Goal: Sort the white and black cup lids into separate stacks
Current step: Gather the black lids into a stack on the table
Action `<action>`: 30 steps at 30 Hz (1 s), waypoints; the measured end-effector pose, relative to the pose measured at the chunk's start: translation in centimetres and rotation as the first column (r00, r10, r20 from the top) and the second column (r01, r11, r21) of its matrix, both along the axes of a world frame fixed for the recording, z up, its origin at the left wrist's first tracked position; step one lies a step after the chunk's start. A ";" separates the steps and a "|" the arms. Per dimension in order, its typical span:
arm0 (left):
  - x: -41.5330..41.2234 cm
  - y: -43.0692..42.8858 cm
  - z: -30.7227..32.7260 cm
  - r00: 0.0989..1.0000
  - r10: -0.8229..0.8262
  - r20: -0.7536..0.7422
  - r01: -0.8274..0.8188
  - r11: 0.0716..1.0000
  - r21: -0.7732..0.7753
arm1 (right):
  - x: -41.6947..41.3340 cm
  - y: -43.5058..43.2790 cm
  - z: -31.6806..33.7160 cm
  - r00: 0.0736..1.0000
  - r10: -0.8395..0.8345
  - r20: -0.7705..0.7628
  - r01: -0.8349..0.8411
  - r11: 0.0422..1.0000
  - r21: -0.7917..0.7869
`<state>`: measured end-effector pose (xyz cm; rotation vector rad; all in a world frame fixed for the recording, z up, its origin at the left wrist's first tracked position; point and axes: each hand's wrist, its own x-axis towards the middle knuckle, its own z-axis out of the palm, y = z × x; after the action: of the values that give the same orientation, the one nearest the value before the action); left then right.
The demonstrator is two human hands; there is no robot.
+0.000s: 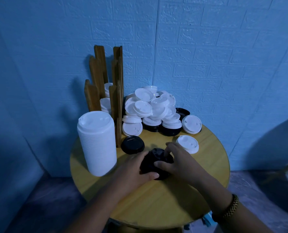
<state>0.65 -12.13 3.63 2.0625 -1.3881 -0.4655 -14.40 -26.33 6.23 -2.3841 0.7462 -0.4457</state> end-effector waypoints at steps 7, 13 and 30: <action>0.2 -0.1 -0.3 1.000 -0.015 0.016 0.014 0.998 0.064 | 0.3 -0.1 -0.2 0.989 0.140 0.050 -0.140 0.990 0.002; 0.4 -0.3 -0.5 1.000 -0.007 0.003 0.007 0.997 0.073 | 0.2 -0.4 -0.3 0.966 0.260 0.001 -0.260 0.965 -0.029; 0.2 -0.3 -0.2 0.996 -0.057 0.069 0.054 0.998 0.043 | 0.2 0.1 -0.6 0.934 0.341 -0.111 -0.341 0.940 0.015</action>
<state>0.87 -12.39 3.45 2.0957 -1.4917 -0.4526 -14.18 -26.20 5.67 -2.4920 0.3628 -0.1687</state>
